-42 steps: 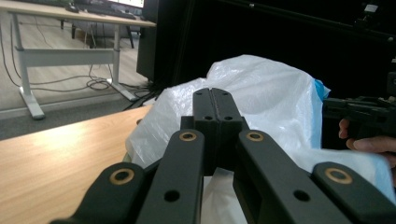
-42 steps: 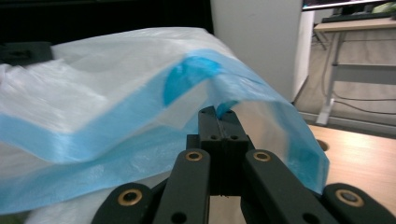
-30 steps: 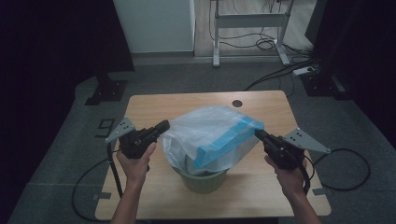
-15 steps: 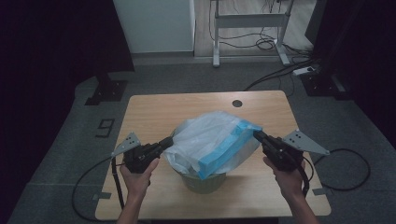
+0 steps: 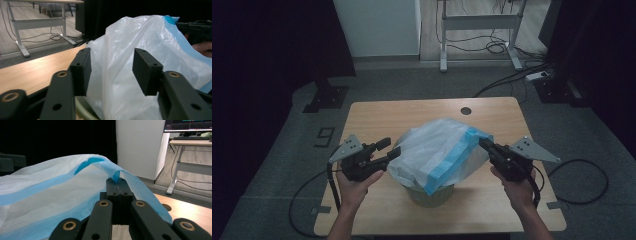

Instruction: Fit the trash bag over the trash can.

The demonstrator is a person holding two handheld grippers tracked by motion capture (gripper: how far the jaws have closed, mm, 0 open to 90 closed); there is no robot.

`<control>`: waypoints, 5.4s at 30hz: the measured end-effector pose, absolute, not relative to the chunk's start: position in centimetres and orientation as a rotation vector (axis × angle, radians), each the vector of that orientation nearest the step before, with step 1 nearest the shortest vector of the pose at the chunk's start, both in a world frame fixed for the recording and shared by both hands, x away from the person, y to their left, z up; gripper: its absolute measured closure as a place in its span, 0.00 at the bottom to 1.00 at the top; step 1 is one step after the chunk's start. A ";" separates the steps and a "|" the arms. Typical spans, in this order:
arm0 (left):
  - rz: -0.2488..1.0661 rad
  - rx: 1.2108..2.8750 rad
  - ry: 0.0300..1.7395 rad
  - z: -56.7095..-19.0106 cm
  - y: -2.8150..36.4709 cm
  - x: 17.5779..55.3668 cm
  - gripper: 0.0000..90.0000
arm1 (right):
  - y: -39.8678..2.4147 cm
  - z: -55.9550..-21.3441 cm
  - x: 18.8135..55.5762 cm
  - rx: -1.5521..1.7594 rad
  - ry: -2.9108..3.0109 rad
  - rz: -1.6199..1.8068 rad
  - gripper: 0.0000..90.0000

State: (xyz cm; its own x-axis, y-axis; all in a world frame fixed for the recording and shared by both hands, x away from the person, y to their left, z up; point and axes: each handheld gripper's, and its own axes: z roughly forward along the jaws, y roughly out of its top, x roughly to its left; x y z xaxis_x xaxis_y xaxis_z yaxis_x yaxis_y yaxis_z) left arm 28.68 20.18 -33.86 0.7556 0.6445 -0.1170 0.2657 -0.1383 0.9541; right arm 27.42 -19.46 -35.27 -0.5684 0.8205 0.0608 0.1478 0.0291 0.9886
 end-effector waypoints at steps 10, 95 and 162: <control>0.318 1.828 0.698 -33.5 18.5 31.2 0.48 | -18.3 -34.7 28.0 0.955 1.789 1.584 0.99; 0.180 1.672 0.872 -44.7 25.6 25.7 1.00 | -20.8 -46.8 20.7 1.078 2.021 1.593 0.99; 0.381 1.760 0.688 -35.7 19.0 31.7 1.00 | -21.8 -41.6 21.2 1.088 1.875 1.593 0.39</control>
